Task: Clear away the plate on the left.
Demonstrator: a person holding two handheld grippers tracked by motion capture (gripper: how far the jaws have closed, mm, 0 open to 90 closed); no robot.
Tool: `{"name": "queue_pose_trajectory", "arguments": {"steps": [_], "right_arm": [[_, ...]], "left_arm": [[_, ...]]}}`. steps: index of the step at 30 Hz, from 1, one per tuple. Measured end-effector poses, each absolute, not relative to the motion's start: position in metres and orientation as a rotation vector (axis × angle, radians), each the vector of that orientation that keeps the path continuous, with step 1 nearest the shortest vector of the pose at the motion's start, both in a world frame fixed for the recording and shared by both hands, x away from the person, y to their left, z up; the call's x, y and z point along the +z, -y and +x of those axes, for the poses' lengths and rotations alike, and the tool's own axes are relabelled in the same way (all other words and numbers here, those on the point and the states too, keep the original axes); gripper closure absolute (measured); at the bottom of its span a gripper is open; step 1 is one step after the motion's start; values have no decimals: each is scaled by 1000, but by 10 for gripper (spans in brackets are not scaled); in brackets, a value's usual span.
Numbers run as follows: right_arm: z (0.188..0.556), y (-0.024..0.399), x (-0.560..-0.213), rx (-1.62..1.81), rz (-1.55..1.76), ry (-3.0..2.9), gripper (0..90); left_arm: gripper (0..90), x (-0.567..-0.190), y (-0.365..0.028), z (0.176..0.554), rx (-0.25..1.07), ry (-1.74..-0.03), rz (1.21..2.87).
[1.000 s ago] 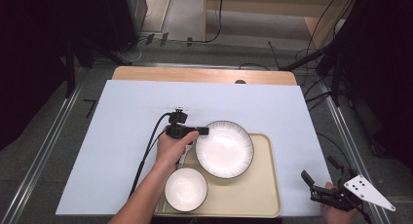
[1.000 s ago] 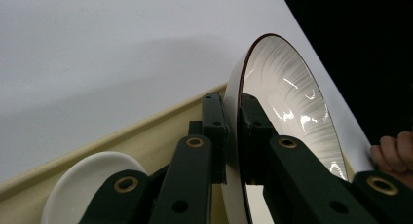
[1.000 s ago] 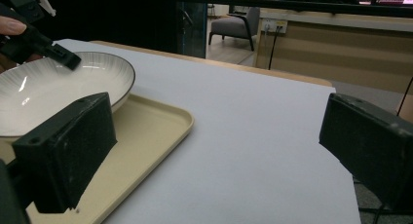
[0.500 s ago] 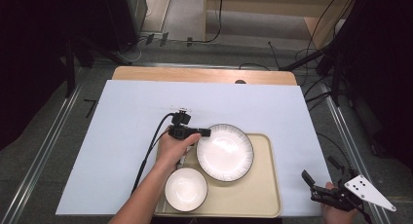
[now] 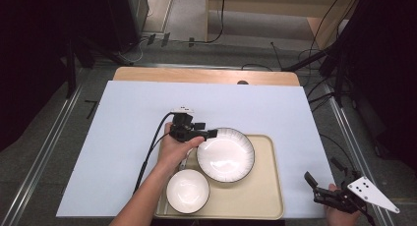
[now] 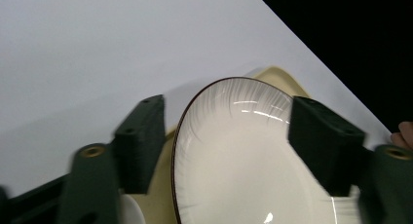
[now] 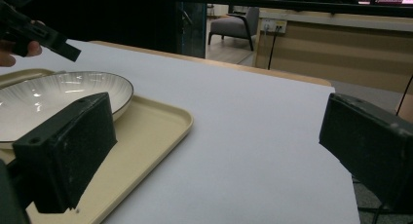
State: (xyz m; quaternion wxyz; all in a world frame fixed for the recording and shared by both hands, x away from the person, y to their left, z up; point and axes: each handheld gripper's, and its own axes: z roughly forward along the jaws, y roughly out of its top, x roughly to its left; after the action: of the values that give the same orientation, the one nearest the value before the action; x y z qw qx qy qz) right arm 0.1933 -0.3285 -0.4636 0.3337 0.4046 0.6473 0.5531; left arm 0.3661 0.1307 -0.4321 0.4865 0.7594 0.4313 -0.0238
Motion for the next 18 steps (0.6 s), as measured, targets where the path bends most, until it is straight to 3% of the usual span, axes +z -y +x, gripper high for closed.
{"name": "queue_pose_trajectory", "arguments": {"steps": [5,18], "right_arm": [[194,328,-464,1444,1054,-1690,2],[194,331,-466,1435,1060,-1696,2]], "left_arm": [[0,-430,-137,361,-55,-981,1834],[0,-422,-172,342,64,-956,1771]]}}
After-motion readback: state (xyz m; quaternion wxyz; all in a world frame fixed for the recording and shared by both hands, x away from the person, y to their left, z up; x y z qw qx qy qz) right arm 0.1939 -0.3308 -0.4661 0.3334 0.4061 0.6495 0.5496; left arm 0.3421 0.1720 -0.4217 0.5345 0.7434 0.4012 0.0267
